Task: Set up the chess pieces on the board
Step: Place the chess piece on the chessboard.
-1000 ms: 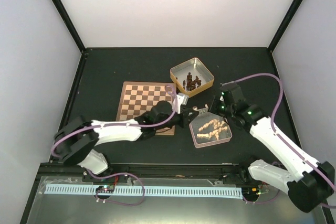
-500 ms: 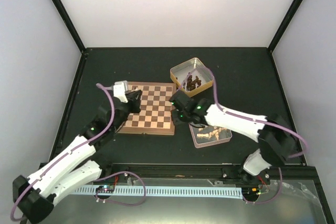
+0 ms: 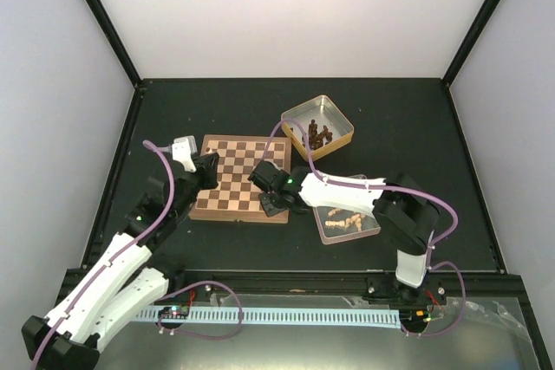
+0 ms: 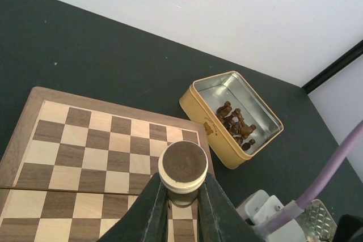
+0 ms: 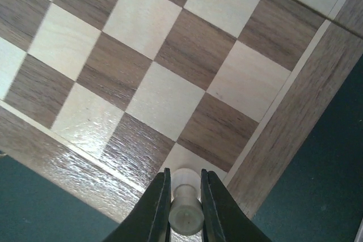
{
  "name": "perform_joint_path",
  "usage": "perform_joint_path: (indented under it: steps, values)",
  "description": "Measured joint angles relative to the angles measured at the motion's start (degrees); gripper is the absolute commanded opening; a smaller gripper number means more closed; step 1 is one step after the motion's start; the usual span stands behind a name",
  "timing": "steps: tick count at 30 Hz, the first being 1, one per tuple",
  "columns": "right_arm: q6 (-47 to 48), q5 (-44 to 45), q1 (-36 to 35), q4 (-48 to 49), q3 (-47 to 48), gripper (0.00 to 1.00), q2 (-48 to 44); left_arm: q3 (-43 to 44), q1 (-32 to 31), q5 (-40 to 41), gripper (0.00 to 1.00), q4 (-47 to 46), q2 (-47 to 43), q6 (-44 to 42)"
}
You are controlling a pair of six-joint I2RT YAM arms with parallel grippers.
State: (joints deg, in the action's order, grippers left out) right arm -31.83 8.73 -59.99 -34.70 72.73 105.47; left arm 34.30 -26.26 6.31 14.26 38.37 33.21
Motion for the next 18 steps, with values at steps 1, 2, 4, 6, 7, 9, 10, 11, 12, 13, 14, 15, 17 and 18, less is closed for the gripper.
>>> perform_joint_path:
  steps: [1,2,4,6,7,9,10,11,12,13,14,15,17,18]
  values:
    - [0.04,0.13,0.00,-0.31,0.17,0.12,0.37,0.00,0.22,-0.35,0.02,0.02,0.00,0.00]
    - [0.09,0.20,0.00,-0.74,0.33,0.13,0.74,0.00,0.44,-0.63,0.02,0.09,0.00,0.00]
    - [0.11,0.37,-0.04,-1.27,0.63,0.14,1.05,0.00,0.83,-1.16,0.02,0.11,0.00,0.02]
    - [0.24,0.44,-0.07,-1.73,0.72,0.19,1.05,-0.02,1.20,-1.64,0.02,0.11,0.00,0.04]
    - [0.26,0.48,-0.07,-1.95,0.76,0.22,1.09,-0.07,1.36,-1.73,0.02,0.09,0.00,0.07]
    - [0.61,0.48,-0.07,-2.38,0.96,0.34,1.09,-0.09,1.66,-2.10,0.02,0.17,0.00,0.13]
    - [0.39,0.46,-0.07,-2.60,1.07,0.38,1.09,-0.09,1.86,-2.40,0.02,0.24,0.00,0.22]
    - [0.39,0.42,-0.07,-2.80,1.18,0.42,1.09,-0.09,1.95,-2.69,0.02,0.28,0.00,0.28]
    - [0.31,0.42,-0.07,-2.82,1.20,0.45,0.98,-0.09,1.99,-2.97,0.02,0.28,0.00,0.39]
    - [0.02,0.39,-0.04,-2.84,1.22,0.47,0.74,-0.09,2.12,-3.45,0.02,0.28,0.00,0.46]
    - [-0.24,0.37,-0.04,-2.84,1.20,0.50,0.24,-0.09,2.21,-3.85,0.02,0.28,0.00,0.61]
    - [-0.59,0.31,-0.02,-2.78,1.18,0.51,-0.42,-0.09,2.27,-4.42,0.02,0.28,0.00,0.90]
    - [-1.09,0.13,0.28,-1.36,0.35,0.51,-3.13,-0.09,2.38,-5.95,0.02,0.28,0.02,1.49]
    - [-1.25,-0.13,0.52,0.15,-0.90,0.51,-5.92,-0.04,2.51,-7.13,0.02,0.28,0.20,1.99]
